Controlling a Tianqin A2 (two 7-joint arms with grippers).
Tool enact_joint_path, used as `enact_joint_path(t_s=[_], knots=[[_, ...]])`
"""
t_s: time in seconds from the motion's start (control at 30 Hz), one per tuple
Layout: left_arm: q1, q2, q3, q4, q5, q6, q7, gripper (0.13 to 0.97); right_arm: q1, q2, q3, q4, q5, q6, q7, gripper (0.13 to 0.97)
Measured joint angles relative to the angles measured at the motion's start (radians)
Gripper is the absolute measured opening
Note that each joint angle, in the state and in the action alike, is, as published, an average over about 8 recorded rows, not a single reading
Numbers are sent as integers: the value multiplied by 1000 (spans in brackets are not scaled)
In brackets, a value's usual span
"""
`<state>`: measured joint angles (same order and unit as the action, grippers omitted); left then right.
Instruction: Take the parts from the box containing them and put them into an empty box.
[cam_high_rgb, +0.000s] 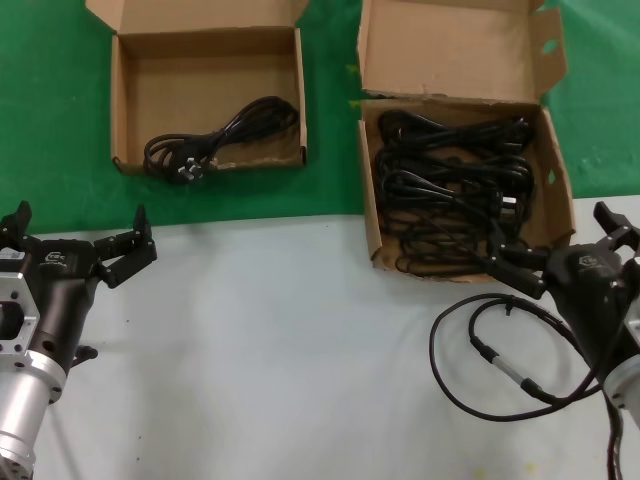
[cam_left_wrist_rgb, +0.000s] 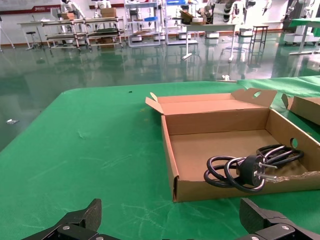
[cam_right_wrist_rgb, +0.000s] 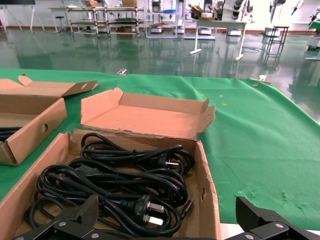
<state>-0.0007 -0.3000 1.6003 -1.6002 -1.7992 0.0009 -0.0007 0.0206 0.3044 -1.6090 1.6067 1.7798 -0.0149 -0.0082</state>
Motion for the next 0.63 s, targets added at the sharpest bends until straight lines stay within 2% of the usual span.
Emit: enact_joint_path(t_s=[0.63], knots=[[0, 0, 0, 0, 0, 0, 0, 966, 0, 0, 0, 0, 0, 0, 0, 966]])
